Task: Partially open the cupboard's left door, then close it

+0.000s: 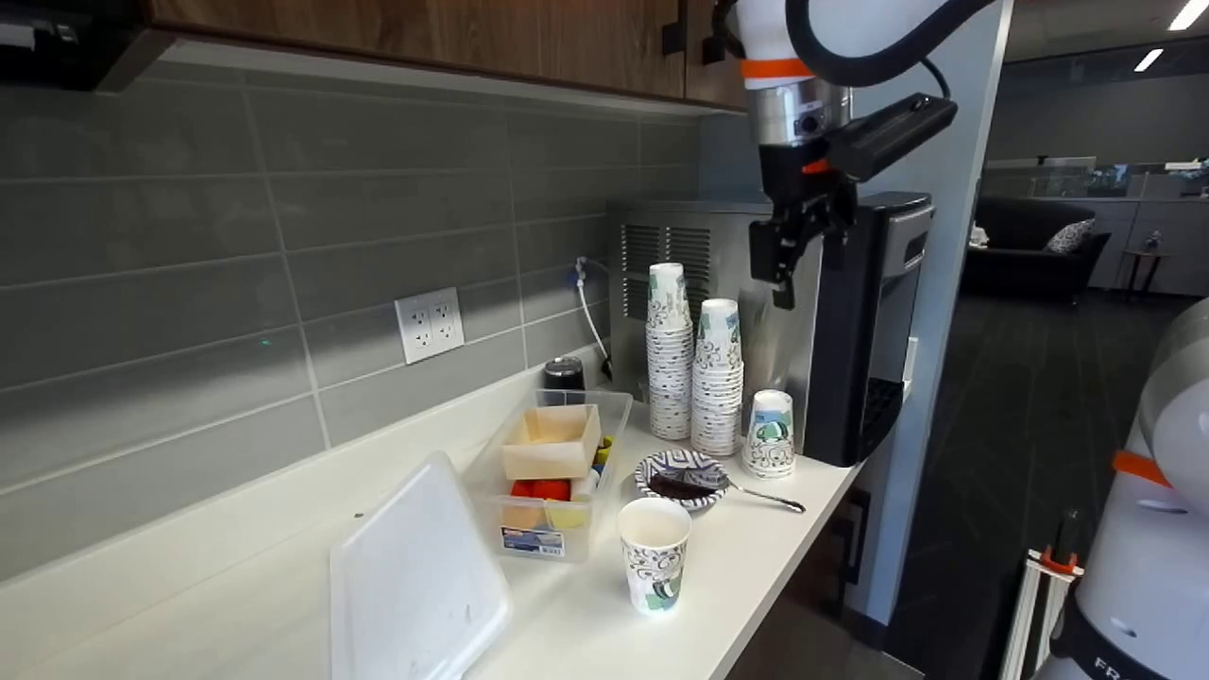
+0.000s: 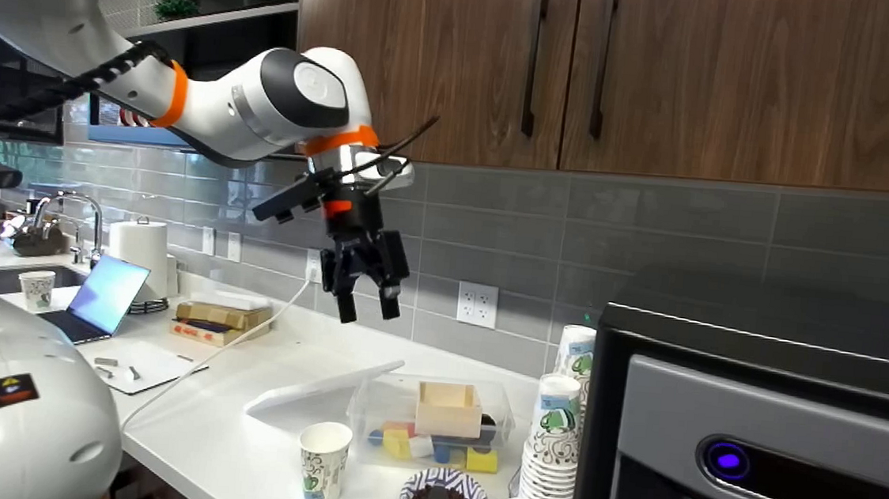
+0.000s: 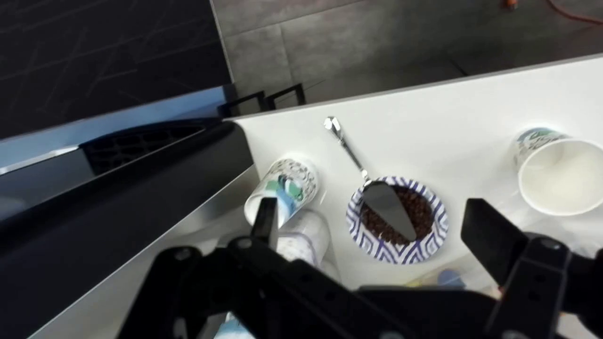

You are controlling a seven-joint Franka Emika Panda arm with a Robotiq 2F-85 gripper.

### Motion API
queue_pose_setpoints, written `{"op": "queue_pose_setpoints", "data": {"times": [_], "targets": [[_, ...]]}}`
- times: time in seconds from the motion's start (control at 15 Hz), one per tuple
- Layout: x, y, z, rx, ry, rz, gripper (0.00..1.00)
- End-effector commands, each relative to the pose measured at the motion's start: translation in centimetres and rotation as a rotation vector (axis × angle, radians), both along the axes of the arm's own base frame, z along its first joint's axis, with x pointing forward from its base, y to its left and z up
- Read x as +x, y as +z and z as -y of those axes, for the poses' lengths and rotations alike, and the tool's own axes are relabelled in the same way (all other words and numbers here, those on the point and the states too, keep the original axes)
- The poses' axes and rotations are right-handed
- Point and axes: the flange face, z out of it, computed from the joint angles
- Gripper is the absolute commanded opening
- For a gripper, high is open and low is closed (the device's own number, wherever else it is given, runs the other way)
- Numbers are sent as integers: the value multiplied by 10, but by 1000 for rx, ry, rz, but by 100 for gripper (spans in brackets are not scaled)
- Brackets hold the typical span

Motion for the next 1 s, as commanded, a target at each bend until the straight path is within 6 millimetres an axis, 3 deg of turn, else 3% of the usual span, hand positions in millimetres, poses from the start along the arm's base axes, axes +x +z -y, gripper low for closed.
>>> {"op": "queue_pose_setpoints", "data": {"times": [0.0, 0.47, 0.93], "targets": [[9, 54, -11, -155, -23, 127, 100], [28, 143, -15, -352, -52, 446, 100], [37, 204, -22, -505, 17, 792, 100]]}}
